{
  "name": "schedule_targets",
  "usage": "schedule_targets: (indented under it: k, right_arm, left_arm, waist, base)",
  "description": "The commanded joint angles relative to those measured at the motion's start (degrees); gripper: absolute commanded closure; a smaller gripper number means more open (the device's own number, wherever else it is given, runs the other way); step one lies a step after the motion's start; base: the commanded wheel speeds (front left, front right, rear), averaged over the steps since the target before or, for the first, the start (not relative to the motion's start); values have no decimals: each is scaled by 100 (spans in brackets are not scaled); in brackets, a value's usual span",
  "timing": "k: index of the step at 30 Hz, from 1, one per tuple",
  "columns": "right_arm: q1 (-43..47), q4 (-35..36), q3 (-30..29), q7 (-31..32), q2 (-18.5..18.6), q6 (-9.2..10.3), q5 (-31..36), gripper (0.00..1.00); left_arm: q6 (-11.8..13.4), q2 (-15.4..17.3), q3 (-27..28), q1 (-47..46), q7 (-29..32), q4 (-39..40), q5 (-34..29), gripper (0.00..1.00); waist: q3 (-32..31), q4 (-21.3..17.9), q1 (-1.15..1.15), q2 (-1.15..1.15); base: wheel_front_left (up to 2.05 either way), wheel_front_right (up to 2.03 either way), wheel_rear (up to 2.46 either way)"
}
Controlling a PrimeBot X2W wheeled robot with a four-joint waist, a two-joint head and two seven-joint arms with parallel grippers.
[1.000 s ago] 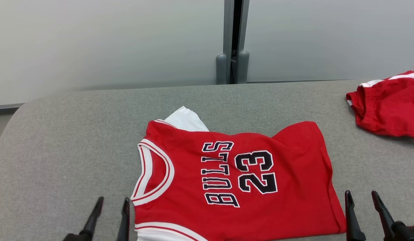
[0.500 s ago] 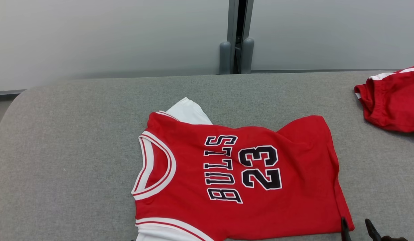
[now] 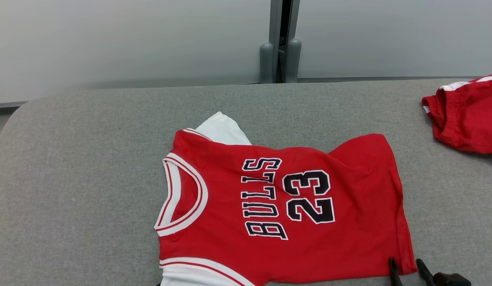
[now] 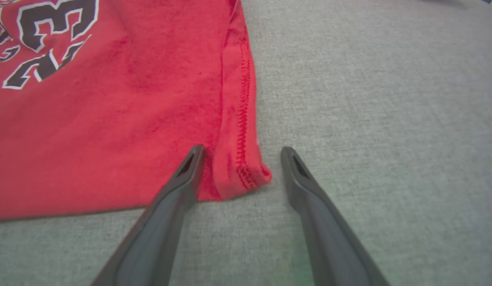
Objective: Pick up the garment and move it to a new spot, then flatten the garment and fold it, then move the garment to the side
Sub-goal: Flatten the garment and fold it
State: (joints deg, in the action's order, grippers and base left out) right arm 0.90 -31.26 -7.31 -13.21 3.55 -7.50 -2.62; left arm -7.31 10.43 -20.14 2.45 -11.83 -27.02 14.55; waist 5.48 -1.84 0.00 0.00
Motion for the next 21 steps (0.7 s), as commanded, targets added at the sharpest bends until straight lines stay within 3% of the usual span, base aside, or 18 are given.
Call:
schedule_targets:
  k: [1, 3, 4, 5, 6, 8, 9, 21]
  right_arm:
    - [-84, -150, 97, 3, -2, 1, -48, 0]
    - [-113, -254, 166, 13, 0, 0, -75, 0]
    - [-121, -292, 181, 6, 1, -1, -97, 29]
    - [-127, -323, 203, 8, -1, 0, -133, 67]
    - [-122, -358, 227, 4, 1, 0, -160, 97]
    - [-106, -397, 254, -9, 23, 0, -208, 100]
    - [-106, -403, 271, -24, 33, 1, -241, 100]
    - [-28, 404, 495, -177, 206, 2, -500, 100]
  left_arm:
    - [-26, 9, -134, -30, 96, -182, 45, 0]
    - [-26, 7, -239, -63, 166, -296, 124, 0]
    - [-26, 1, -280, -76, 169, -334, 150, 0]
    - [-26, 3, -323, -89, 186, -381, 184, 0]
    - [-27, 9, -361, -99, 212, -424, 215, 0]
    - [-27, 23, -418, -122, 210, -478, 255, 82]
    - [-27, 25, -463, -130, 203, -499, 290, 100]
    - [5, 224, -412, -403, -118, 113, 401, 100]
  waist:
    - [3, 0, 0, 0]
    - [-1, 0, 0, 0]
    - [-5, 1, 0, 0]
    - [-7, 2, 0, 0]
    - [-10, 2, 0, 0]
    - [-19, 5, 0, 0]
    - [-24, 6, 0, 0]
    - [-21, 12, 0, 0]
  base:
    - [0, 0, 0]
    - [0, 0, 0]
    - [0, 0, 0]
    - [0, 0, 0]
    - [0, 0, 0]
    - [0, 0, 0]
    - [0, 0, 0]
    - [0, 0, 0]
